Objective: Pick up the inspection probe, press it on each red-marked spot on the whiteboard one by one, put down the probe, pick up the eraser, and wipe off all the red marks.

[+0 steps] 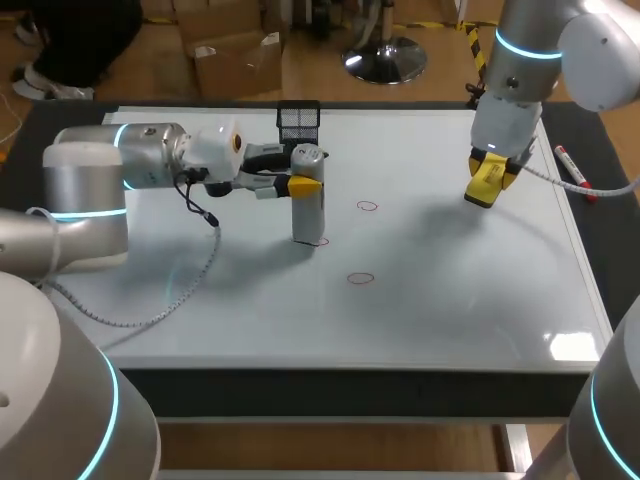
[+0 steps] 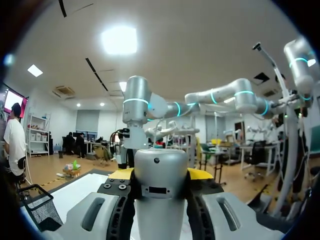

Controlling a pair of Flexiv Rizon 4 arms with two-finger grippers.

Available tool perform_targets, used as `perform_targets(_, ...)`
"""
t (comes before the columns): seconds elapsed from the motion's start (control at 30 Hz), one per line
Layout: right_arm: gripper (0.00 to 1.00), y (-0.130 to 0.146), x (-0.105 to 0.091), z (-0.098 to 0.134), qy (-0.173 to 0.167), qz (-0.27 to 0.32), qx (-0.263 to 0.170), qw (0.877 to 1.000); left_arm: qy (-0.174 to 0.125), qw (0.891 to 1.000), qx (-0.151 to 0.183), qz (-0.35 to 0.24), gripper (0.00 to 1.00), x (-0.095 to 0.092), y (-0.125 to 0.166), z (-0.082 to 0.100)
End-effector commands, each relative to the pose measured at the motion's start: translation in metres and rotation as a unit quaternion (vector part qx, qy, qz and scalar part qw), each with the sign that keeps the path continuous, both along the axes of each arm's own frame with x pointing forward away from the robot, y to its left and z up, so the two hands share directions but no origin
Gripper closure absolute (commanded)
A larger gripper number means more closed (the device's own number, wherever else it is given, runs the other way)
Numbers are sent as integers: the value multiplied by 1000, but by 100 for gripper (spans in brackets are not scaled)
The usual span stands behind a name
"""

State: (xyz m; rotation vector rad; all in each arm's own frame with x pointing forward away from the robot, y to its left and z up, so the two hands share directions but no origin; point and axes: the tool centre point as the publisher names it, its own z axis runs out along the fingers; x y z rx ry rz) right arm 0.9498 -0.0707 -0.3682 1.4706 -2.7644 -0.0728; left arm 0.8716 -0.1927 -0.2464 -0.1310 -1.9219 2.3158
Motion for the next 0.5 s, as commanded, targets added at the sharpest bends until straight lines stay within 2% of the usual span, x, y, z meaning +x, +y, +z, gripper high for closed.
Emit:
perform_targets(0.03,100,0,0,1,0,1,-2,1000,2,1000,-3,-3,100,5,-5,-4)
perform_targets(0.5,100,0,0,1,0,1,-2,1000,8,1000,-4,-4,100,7,-11,-9)
